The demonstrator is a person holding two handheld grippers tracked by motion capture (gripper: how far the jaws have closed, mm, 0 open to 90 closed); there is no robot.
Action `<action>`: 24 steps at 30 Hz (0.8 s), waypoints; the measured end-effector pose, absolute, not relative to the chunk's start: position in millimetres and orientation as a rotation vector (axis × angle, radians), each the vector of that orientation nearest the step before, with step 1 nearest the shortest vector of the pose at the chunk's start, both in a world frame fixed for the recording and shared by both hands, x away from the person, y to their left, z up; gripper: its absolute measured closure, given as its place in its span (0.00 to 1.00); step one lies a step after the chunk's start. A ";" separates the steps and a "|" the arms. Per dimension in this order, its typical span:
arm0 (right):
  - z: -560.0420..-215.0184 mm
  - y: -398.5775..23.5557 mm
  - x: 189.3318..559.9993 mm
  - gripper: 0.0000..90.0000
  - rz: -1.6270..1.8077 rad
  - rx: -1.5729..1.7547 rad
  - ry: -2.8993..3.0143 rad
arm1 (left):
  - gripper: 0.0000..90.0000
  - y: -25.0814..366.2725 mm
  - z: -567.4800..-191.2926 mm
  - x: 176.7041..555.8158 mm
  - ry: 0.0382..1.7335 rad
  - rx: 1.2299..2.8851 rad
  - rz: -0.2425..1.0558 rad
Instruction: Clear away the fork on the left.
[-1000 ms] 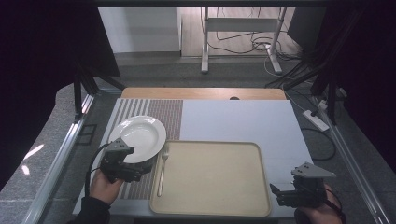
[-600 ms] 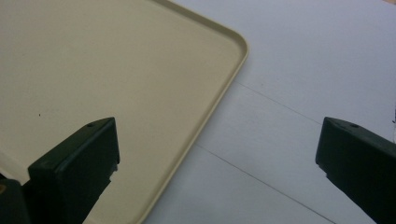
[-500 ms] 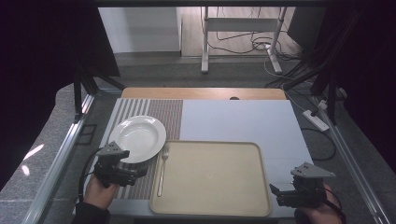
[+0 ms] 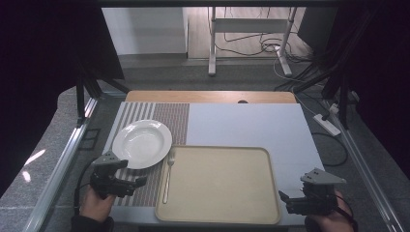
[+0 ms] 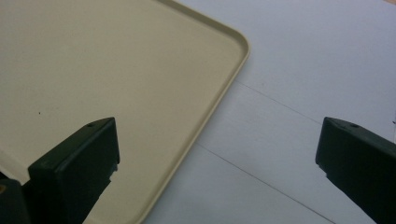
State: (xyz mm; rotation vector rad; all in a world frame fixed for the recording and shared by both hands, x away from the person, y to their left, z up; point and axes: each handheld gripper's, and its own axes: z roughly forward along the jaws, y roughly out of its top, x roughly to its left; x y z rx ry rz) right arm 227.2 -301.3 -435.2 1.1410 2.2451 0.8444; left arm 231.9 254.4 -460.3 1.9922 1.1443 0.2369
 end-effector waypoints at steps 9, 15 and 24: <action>-435.4 -300.8 227.3 0.00 0.839 1.136 2.246 | 0.00 261.7 -461.7 222.9 1.165 1.990 0.237; -435.5 -300.5 227.4 0.00 0.834 1.137 2.247 | 0.00 266.6 -462.9 216.6 1.181 1.982 0.234; -435.5 -300.7 227.6 0.00 0.832 1.141 2.248 | 0.00 273.6 -465.3 206.5 1.209 1.967 0.231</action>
